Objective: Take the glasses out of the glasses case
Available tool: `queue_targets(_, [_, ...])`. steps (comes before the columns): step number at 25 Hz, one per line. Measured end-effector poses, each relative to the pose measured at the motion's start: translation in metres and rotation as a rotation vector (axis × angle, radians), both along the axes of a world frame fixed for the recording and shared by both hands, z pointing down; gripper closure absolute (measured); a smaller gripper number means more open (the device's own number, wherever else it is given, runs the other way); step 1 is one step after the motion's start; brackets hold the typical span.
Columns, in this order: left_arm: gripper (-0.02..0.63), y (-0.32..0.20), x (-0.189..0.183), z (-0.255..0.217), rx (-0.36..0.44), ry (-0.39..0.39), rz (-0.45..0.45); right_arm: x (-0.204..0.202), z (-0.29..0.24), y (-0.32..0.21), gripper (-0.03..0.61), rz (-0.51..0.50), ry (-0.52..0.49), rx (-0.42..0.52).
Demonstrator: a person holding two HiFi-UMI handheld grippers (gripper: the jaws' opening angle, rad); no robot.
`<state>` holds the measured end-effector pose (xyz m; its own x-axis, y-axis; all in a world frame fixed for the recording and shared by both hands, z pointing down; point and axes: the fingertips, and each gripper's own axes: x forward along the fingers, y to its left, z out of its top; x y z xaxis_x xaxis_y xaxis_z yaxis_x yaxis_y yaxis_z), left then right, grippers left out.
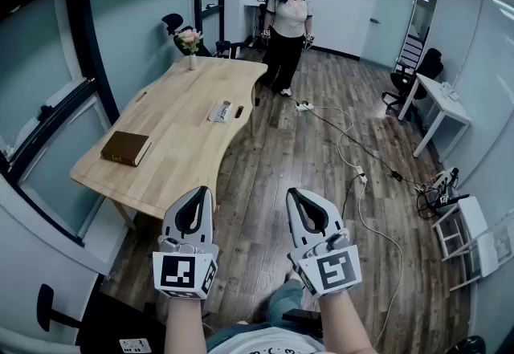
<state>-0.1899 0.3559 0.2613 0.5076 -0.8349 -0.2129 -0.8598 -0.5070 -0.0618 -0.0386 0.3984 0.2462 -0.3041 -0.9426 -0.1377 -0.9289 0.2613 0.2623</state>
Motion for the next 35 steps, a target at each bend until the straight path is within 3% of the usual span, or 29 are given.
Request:
queue_targets(12, [0.597, -0.054, 0.009, 0.02, -0.043, -0.008, -0.052, 0.011, 0.019, -0.06, 0.569, -0.039, -0.019, -0.024])
queue_targets(27, [0.597, -0.219, 0.135, 0.044, -0.137, -0.013, -0.158, 0.13, 0.054, -0.236, 0.569, -0.242, -0.032, -0.125])
queue_targets(35, [0.597, -0.283, 0.176, 0.065, -0.18, -0.006, -0.228, 0.183, 0.068, -0.315, 0.569, -0.258, -0.024, -0.185])
